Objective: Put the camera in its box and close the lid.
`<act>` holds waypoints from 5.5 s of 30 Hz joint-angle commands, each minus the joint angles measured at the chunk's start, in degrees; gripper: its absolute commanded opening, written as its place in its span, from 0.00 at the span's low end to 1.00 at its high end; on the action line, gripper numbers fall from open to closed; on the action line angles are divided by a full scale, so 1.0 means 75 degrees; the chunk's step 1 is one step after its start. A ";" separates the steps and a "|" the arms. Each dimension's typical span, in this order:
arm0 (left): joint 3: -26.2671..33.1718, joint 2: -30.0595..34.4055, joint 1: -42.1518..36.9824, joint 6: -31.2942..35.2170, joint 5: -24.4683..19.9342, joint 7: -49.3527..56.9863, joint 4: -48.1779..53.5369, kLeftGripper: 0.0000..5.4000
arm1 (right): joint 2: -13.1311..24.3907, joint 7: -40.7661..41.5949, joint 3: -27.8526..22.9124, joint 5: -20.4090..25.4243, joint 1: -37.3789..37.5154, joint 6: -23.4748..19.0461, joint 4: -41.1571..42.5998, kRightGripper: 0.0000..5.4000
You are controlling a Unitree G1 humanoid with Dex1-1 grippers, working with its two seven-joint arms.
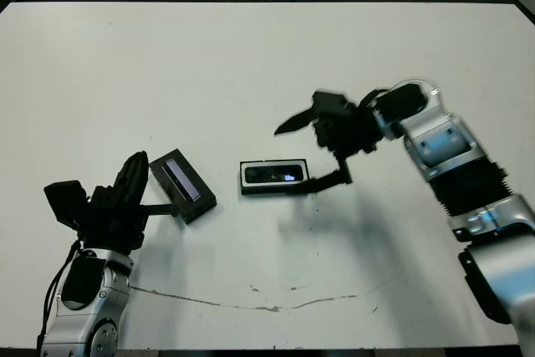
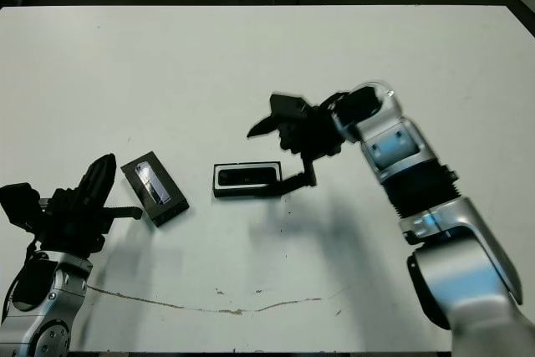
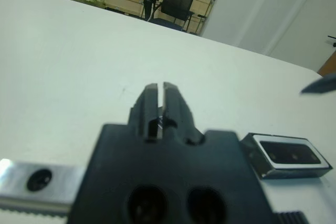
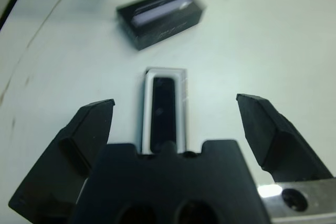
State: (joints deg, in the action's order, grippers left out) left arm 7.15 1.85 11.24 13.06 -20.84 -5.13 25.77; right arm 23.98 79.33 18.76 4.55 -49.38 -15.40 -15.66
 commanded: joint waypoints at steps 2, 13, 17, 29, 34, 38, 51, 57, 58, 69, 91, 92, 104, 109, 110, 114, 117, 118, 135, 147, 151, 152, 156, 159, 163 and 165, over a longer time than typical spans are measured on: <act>0.0005 0.0007 0.0064 0.0177 -0.0011 0.0062 -0.0021 0.00 | 0.0097 -0.1051 -0.0859 0.0582 0.0943 -0.0742 0.1295 1.00; 0.0027 0.0039 0.0027 0.0234 -0.0004 0.0068 0.0035 0.00 | -0.0590 -0.4440 -0.2258 0.1393 0.3850 -0.1016 0.3906 0.59; 0.0024 0.0063 0.0041 0.0176 0.0015 0.0010 0.0017 0.00 | -0.0671 -0.5138 -0.2460 0.1455 0.4700 -0.0801 0.4429 0.42; 0.0129 0.0274 0.0109 0.0334 0.0064 -0.0026 0.0243 0.00 | -0.1106 -0.6195 -0.2852 0.1922 0.6635 0.0020 0.4853 0.00; 0.0654 0.0891 0.0005 0.1020 -0.0308 -0.0220 0.0466 0.00 | -0.0969 -0.6147 -0.2976 0.2058 0.6902 0.0185 0.4977 0.00; 0.1162 0.1440 -0.0135 0.1883 -0.0756 -0.0262 0.0677 0.00 | -0.1068 -0.6205 -0.3017 0.2176 0.6940 0.0325 0.4902 0.00; 0.1892 0.3469 -0.0451 0.3687 -0.1432 -0.1020 0.1022 0.00 | -0.1001 -0.6985 -0.2962 0.2258 0.7282 -0.0138 0.5466 0.00; 0.1943 0.4686 -0.1423 0.5570 -0.1983 -0.1386 0.0725 0.00 | -0.0960 -0.6947 -0.2967 0.2398 0.7256 -0.0194 0.5424 0.00; 0.1908 0.4851 -0.1688 0.5980 -0.2095 -0.1402 0.0620 0.00 | -0.0939 -0.6960 -0.2957 0.2380 0.7256 -0.0204 0.5416 0.00; -0.0039 0.6439 -0.4195 0.7764 -0.2061 -0.2905 -0.0770 0.00 | -0.1080 -0.6979 -0.3020 0.2714 0.7219 -0.0174 0.5284 0.00; -0.2412 0.6514 -0.5858 0.7044 -0.0436 -0.4557 -0.2432 0.00 | -0.1150 -0.7098 -0.3011 0.2707 0.7169 0.0040 0.5199 0.00; -0.2441 0.6567 -0.5867 0.6982 -0.0371 -0.4638 -0.2446 0.00 | -0.1151 -0.7094 -0.3002 0.2677 0.7170 0.0088 0.5177 0.00; -0.2983 0.7060 -0.6062 0.6776 0.0289 -0.5575 -0.2502 0.00 | -0.1132 -0.7098 -0.3006 0.2724 0.7193 0.0011 0.5135 0.00; -0.3188 0.7013 -0.6059 0.6647 0.0520 -0.5770 -0.2644 0.00 | -0.1084 -0.7087 -0.3036 0.2640 0.7222 0.0106 0.5141 0.00; -0.3213 0.7003 -0.6040 0.6591 0.0563 -0.5794 -0.2670 0.00 | -0.1069 -0.7064 -0.3037 0.2620 0.7219 0.0142 0.5132 0.00; -0.3329 0.6938 -0.5991 0.6463 0.0693 -0.5878 -0.2841 0.00 | -0.1048 -0.7171 -0.3015 0.2543 0.7246 0.0065 0.5256 0.00; -0.3501 0.6884 -0.5971 0.6409 0.0805 -0.5959 -0.2907 0.00 | -0.1039 -0.7235 -0.3008 0.2532 0.7262 -0.0030 0.5338 0.00; -0.3567 0.6857 -0.5965 0.6391 0.0856 -0.5973 -0.2927 0.00 | -0.1039 -0.7216 -0.3012 0.2564 0.7255 -0.0026 0.5320 0.00; -0.3821 0.6514 -0.5679 0.6600 0.1075 -0.5987 -0.3062 0.00 | -0.1027 -0.7193 -0.3006 0.2556 0.7282 0.0075 0.5241 0.00; -0.3805 0.6445 -0.5545 0.6681 0.1085 -0.6005 -0.2994 0.00 | -0.1019 -0.7145 -0.3035 0.2553 0.7293 0.0106 0.5206 0.00; -0.3790 0.6358 -0.5627 0.7082 0.1059 -0.5878 -0.2940 0.02 | -0.1042 -0.7153 -0.3044 0.2586 0.7286 0.0095 0.5189 0.00; -0.3784 0.6353 -0.5627 0.7076 0.1051 -0.5887 -0.2928 0.01 | -0.1039 -0.7156 -0.3039 0.2560 0.7287 0.0119 0.5185 0.00; -0.3734 0.6372 -0.5587 0.6863 0.1035 -0.5959 -0.2929 0.00 | -0.1036 -0.7179 -0.3007 0.2443 0.7294 0.0200 0.5177 0.00; -0.3732 0.6296 -0.5678 0.7065 0.1002 -0.5910 -0.2930 0.00 | -0.1023 -0.7218 -0.2993 0.2435 0.7302 0.0119 0.5223 0.00; -0.3861 0.6175 -0.5792 0.7083 0.0992 -0.5973 -0.3003 0.00 | -0.1053 -0.7142 -0.3011 0.2523 0.7303 0.0149 0.5172 0.00; -0.3973 0.6126 -0.5828 0.6966 0.1066 -0.5962 -0.3026 0.00 | -0.1061 -0.7150 -0.3026 0.2565 0.7315 0.0118 0.5184 0.00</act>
State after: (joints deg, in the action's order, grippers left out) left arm -21.25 48.65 -33.17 65.41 -13.18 -49.58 4.04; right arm 15.62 25.56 -3.53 23.63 4.76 -13.84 23.81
